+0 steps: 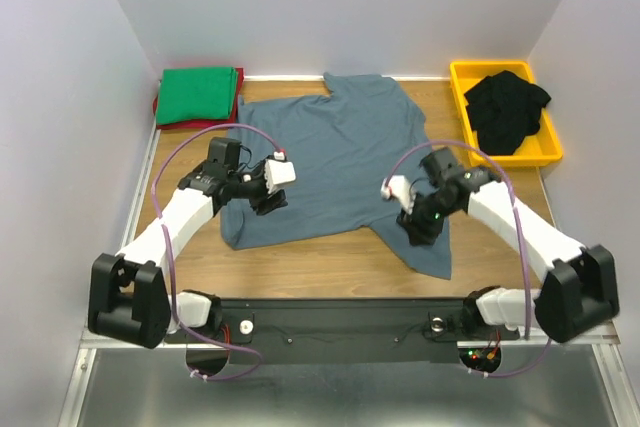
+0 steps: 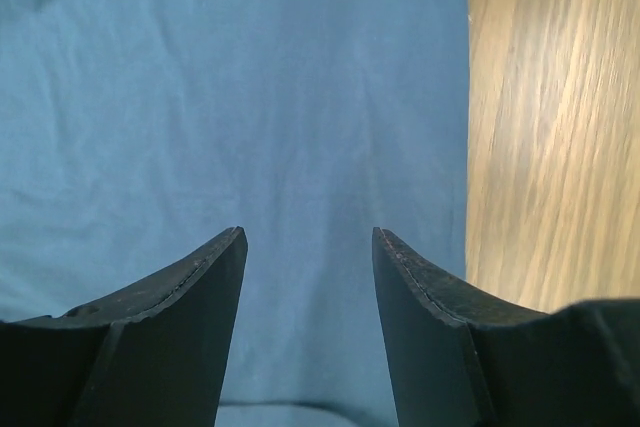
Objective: Fold and stack the t-shirts
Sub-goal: Flatten the tshirt out
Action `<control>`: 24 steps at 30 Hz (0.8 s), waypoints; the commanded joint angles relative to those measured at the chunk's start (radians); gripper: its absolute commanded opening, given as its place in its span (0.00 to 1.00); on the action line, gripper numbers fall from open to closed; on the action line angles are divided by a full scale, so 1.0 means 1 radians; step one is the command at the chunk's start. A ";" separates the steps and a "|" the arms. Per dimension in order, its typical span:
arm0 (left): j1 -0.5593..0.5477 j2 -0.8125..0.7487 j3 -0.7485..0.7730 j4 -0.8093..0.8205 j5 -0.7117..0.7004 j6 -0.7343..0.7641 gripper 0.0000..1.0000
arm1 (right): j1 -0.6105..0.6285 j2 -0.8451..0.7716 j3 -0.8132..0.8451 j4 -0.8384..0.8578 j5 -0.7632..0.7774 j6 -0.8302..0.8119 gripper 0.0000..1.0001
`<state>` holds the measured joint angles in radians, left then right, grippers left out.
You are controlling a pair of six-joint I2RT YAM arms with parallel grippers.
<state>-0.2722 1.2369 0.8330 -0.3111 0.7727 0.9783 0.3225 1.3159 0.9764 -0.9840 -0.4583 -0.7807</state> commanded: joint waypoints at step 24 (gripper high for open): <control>0.317 -0.093 0.000 0.179 0.122 -0.334 0.69 | 0.526 0.063 -0.220 0.347 0.596 0.239 0.00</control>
<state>0.0410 1.1568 0.8246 -0.1394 0.8612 0.6380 0.8398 1.3956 0.7338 -0.6979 0.0540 -0.5510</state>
